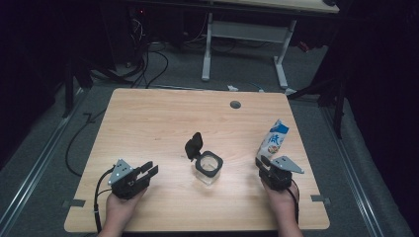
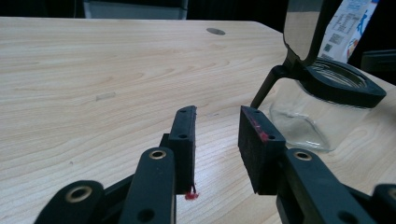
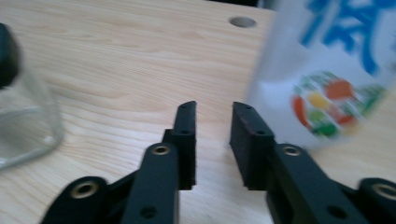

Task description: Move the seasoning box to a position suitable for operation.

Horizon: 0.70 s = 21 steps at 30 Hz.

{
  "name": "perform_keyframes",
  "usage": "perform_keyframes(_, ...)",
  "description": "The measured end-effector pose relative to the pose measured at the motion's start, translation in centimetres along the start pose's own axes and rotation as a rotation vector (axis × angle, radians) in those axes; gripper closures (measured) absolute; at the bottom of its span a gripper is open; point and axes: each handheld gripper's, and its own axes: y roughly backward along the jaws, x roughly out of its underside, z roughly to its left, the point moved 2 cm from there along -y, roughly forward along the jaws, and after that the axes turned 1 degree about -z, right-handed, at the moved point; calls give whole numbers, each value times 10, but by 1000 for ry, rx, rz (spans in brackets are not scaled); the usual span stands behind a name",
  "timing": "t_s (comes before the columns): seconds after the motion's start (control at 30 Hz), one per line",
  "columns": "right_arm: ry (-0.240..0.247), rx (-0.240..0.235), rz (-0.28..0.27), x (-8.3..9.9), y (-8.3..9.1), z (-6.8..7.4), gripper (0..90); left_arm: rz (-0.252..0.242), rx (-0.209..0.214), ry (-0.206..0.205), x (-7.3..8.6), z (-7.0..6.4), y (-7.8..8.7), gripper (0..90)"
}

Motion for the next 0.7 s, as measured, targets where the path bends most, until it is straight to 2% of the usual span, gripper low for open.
perform_keyframes(0.07, -28, 39, 11, 3, 1, -6, 579, 9, 2, -15, 2, 1, -2, 672)
perform_keyframes(0.17, -59, 123, 32, 3, -1, -9, 409, 24, 13, -12, 4, 1, -5, 676)
perform_keyframes(0.27, -89, 170, 29, 0, -4, -9, 268, 16, 25, -23, 4, -3, -4, 680)
perform_keyframes(0.33, -109, 178, 42, -3, -8, -11, 191, 11, 30, -31, 3, -4, -2, 682)
perform_keyframes(0.4, -124, 190, 54, -6, -13, -15, 148, 3, 30, -32, 3, -5, -1, 683)
perform_keyframes(0.53, -143, 196, 73, -10, -26, -20, 131, 9, 25, -24, 5, -3, -2, 686)
perform_keyframes(0.6, -135, 192, 82, -11, -32, -22, 118, 11, 22, -19, 5, -2, -3, 687)
perform_keyframes(0.67, -138, 198, 82, -12, -37, -24, 91, 16, 19, -17, 6, -1, -4, 689)
perform_keyframes(0.7, -156, 199, 74, -13, -38, -25, 80, 15, 18, -13, 7, -1, -4, 689)
